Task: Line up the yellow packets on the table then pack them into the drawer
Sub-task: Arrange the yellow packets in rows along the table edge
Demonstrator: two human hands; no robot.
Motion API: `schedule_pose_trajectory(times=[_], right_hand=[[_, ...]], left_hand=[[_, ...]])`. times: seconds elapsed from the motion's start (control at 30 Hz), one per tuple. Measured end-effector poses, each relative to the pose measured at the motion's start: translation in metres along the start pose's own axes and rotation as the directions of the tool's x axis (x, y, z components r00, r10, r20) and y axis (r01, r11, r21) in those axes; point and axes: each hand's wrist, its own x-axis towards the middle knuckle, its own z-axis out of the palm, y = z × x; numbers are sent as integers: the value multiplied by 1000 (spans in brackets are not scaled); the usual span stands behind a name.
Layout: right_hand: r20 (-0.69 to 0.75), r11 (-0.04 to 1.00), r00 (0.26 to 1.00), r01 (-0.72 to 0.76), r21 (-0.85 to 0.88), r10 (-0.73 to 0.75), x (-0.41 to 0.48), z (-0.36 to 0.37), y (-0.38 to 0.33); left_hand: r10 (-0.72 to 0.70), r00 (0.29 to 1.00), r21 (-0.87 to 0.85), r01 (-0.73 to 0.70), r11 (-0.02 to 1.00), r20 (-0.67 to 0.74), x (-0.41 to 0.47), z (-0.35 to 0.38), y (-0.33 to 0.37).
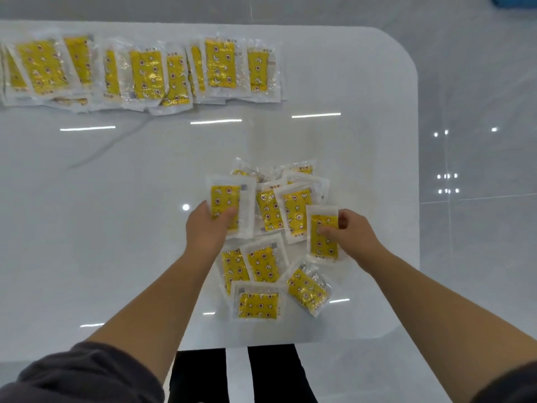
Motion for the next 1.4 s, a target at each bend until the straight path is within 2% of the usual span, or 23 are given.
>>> schedule_pose_trajectory(times=[0.1,0.17,0.3,0.37,0.63,0.77,0.93,1.1,1.27,1.4], right_hand=[[28,992,1000,9,129,-13,3,2,-13],[4,989,1000,9,149,-10,10,13,-21],[-193,999,981,18,46,-9,24,35,-24],[-258,1000,966,27,0,-27,26,39,-25],[-341,992,937,33,-119,-72,7,50,-34],[-392,967,914,3,-255,-107,-1,45,-41],[-446,953,879,33,-300,-171,-13,55,-62],[-400,984,908,66,-164,-128,-34,94,-94],[-374,995,926,81,52,-55,-57,165,-148],[-307,956,952,92,280,-2,-64,234,-194]], left_hand=[[-20,990,17,18,1000,143,-5,20,7],[-12,992,23,9,1000,123,-5,39,9],[-39,999,42,40,998,-26,-3,66,14],[-51,998,34,52,998,-43,-2,70,16],[30,999,18,-30,999,25,-4,42,17],[7,999,41,-9,999,50,6,17,11],[13,995,0,-13,1000,94,24,-28,-3],[7,987,-136,15,991,163,39,-88,-17],[16,974,-144,17,989,224,57,-186,-32],[15,980,-134,12,991,198,83,-270,-46]])
